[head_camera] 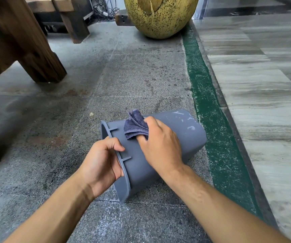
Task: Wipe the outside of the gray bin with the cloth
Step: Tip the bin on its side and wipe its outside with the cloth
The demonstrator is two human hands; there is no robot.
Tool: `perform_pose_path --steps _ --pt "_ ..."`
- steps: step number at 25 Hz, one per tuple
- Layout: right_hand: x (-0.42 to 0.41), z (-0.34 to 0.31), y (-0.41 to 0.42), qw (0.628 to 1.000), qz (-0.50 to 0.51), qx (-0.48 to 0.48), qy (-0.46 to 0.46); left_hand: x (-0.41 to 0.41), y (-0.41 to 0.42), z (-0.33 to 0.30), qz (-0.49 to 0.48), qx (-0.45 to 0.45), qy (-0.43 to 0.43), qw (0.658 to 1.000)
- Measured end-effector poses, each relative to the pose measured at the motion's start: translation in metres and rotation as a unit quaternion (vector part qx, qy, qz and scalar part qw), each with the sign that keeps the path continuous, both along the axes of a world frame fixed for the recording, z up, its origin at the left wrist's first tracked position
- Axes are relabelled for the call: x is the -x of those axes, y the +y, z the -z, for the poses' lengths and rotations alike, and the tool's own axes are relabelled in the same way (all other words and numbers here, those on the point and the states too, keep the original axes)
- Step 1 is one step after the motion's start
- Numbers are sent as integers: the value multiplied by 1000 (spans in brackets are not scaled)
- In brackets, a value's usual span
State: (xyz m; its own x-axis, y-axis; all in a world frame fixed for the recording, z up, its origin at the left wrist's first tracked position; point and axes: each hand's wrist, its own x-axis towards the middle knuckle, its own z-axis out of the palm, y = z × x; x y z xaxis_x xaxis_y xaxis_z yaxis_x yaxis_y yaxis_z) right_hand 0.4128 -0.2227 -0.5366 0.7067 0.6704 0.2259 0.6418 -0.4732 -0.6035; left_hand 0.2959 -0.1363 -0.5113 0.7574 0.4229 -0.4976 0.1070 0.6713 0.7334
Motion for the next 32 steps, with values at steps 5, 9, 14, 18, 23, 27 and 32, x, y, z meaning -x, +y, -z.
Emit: perform_pose_path --steps 5,9,14,18,23,27,32 --pt "-7 5 -1 1000 17 11 -11 3 0 0 -11 25 -11 1000" --pt "-15 7 -3 1000 26 15 -1 4 1 0 -13 29 -12 999" --pt "-28 12 -5 999 39 20 4 7 2 -1 -7 30 -11 999" --pt "-38 16 -4 998 50 27 -1 7 5 1 -5 20 2 1000" --pt "-55 21 3 997 57 37 -20 7 12 4 -23 -23 33 999" --pt "-70 25 10 997 58 48 -31 7 15 3 -48 -75 56 994" --pt "-90 32 9 996 64 52 -33 11 21 4 -66 -75 56 993"
